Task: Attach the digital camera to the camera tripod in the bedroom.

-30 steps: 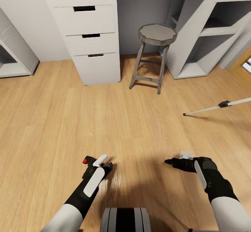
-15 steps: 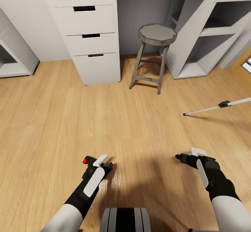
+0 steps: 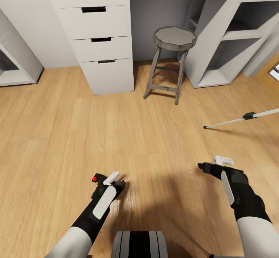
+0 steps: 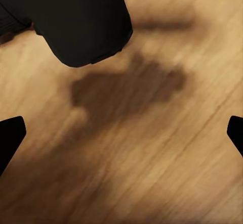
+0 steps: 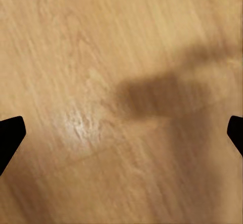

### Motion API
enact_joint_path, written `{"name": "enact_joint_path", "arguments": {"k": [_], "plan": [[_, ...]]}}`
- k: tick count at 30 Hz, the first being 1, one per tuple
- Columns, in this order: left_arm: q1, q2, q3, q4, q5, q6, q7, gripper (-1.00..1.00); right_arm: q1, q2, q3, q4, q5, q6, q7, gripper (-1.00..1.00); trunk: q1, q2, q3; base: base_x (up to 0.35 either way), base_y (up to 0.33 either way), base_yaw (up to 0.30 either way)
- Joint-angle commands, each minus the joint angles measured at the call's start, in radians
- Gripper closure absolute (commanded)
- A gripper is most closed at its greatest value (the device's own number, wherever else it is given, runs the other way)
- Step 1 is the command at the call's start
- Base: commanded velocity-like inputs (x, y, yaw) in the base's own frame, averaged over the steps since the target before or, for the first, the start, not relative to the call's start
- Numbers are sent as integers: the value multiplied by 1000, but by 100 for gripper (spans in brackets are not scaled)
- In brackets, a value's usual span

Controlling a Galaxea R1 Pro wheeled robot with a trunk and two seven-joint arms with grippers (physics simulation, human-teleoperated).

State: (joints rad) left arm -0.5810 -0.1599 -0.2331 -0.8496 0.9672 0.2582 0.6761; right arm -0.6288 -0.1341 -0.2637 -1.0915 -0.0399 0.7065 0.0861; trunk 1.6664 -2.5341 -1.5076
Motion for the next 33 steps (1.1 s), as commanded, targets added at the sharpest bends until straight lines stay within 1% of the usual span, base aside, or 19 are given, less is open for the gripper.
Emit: {"name": "enact_joint_path", "arguments": {"k": [1, 6, 14, 22, 24, 33], "plan": [[0, 0, -2, -2, 4, 3, 7, -100, 0, 0, -2, -5, -5, 6, 4, -100, 0, 0, -1, 0, 0, 0], [0, 0, -2, -1, 5, 3, 7, -100, 0, 0, -2, -11, -7, 10, 7, -100, 0, 0, -1, 0, 0, 0], [0, 0, -2, 0, 5, 3, 7, -100, 0, 1, -2, -23, -5, 40, 9, -100, 0, 0, -1, 0, 0, 0], [0, 0, -2, 0, 5, 3, 7, -100, 0, 1, -3, -26, -3, 47, 8, -100, 0, 0, -1, 0, 0, -14], [0, 0, -2, 0, 5, 3, 7, -100, 0, 3, -3, -26, -2, 73, 5, -100, 0, 0, -1, 0, 0, -192], [0, 0, -1, 1, 4, 3, 7, -100, 0, 8, -2, -27, -2, 89, 4, -100, 0, 0, -1, 0, 0, -235]]}}
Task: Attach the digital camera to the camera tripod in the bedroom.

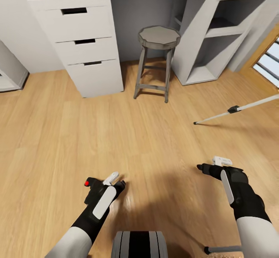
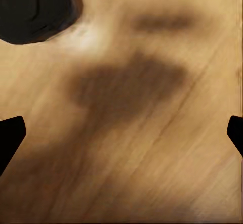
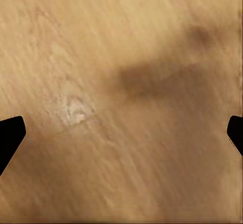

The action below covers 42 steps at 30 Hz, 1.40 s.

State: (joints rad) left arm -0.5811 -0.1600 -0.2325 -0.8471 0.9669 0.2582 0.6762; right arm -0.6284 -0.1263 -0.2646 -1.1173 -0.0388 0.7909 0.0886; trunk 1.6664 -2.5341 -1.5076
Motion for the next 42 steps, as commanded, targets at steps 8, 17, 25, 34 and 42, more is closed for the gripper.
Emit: {"name": "enact_joint_path", "arguments": {"k": [8, 17, 25, 34, 42], "plan": [[0, 0, -1, -1, 4, 3, 6, -100, -1, 1, -1, -1, -5, 5, 2, -100, 0, 0, -1, 0, 0, -233], [0, 0, -1, 0, 4, 2, 6, -100, -1, 9, -1, -2, -6, 7, 3, -100, 0, 0, -1, 0, 0, -107], [0, -1, -1, 5, 5, 1, 6, -100, -1, 17, -2, -2, -12, 3, 6, -100, 0, 0, -1, 0, 0, -6], [0, -1, -1, 7, 5, 1, 6, -100, -1, 16, -5, -1, -18, 0, 49, -100, 0, 0, -1, 0, 0, 0], [0, -1, -1, 9, 5, 1, 6, -100, -1, 11, -9, -1, -15, 3, 142, -100, 0, 0, -1, 0, 0, 0]]}}
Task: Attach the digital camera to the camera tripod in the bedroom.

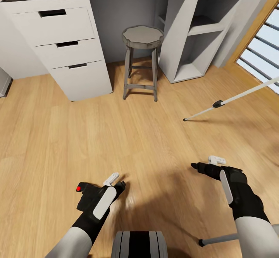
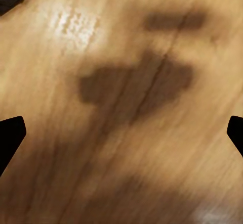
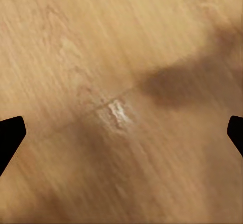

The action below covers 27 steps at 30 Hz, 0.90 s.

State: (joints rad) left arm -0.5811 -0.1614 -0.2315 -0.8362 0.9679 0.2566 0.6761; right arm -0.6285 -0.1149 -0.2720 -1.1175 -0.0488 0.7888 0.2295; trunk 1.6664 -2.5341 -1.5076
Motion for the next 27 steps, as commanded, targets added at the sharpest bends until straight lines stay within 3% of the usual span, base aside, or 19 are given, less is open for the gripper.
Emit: {"name": "enact_joint_path", "arguments": {"k": [1, 16, 17, 20, 27], "plan": [[0, 0, -2, -1, 4, 3, 7, -100, 0, -1, -2, -1, -4, 5, 6, -100, 0, 0, -1, 0, 0, 0], [0, 0, 1, 6, 3, 2, 7, -100, 0, -8, -2, -1, 5, 5, 27, -100, 0, 0, -1, 0, 0, 0], [0, 0, 7, 55, 16, -148, 14, -100, 0, -8, -1, 3, 8, 7, 27, -100, 0, 0, -1, 0, 0, 0], [0, -3, 12, 122, 19, -220, 18, -100, 0, -8, -1, 4, 8, 7, 27, -100, 0, 0, -1, 0, 0, 0], [0, -7, 11, 162, 20, -326, 10, -100, 0, -8, 1, 9, 5, 7, 27, -100, 0, 0, -1, 0, 0, 0]]}}
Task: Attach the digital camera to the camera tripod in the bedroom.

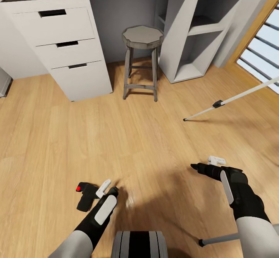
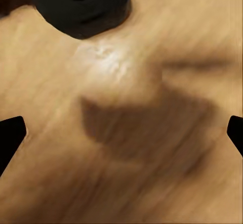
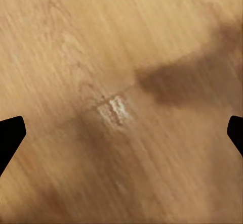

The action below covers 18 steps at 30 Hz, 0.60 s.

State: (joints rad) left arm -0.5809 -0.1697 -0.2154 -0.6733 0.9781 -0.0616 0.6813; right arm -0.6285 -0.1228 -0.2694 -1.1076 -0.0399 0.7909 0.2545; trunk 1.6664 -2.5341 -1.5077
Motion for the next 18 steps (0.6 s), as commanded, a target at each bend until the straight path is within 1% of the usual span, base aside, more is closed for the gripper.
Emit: {"name": "enact_joint_path", "arguments": {"k": [1, 4, 6, 12, 13, 14, 18], "plan": [[0, 0, -5, 8, 10, -26, 4, -100, 0, 0, -1, -1, -4, 5, 2, -100, 0, 0, -1, 0, 0, 0], [0, -1, -7, 36, 10, -75, 1, -100, 0, 0, -1, 0, -4, 5, 2, -100, 0, 0, -1, 0, 0, 0], [0, -2, -9, 72, 10, -116, -18, -100, 0, 0, -1, 0, -4, 5, 2, -100, 0, 0, -1, 0, 0, 0], [0, -2, -10, 113, 10, -138, -82, -100, 0, 0, -1, 0, -5, 5, 2, -100, 0, 0, -1, 0, 0, 0], [0, -2, -10, 126, 10, -141, -104, -100, 0, 0, -1, 0, -5, 5, 2, -100, 0, 0, -1, 0, 0, 0], [0, -2, -11, 156, 10, -145, -139, -100, 0, 0, -1, 0, -5, 5, 2, -100, 0, 0, -1, 0, 0, 0], [0, -2, -11, 168, 9, -146, -151, -100, 0, 0, -1, 0, -5, 5, 2, -100, 0, 0, -1, 0, 0, 0]]}}
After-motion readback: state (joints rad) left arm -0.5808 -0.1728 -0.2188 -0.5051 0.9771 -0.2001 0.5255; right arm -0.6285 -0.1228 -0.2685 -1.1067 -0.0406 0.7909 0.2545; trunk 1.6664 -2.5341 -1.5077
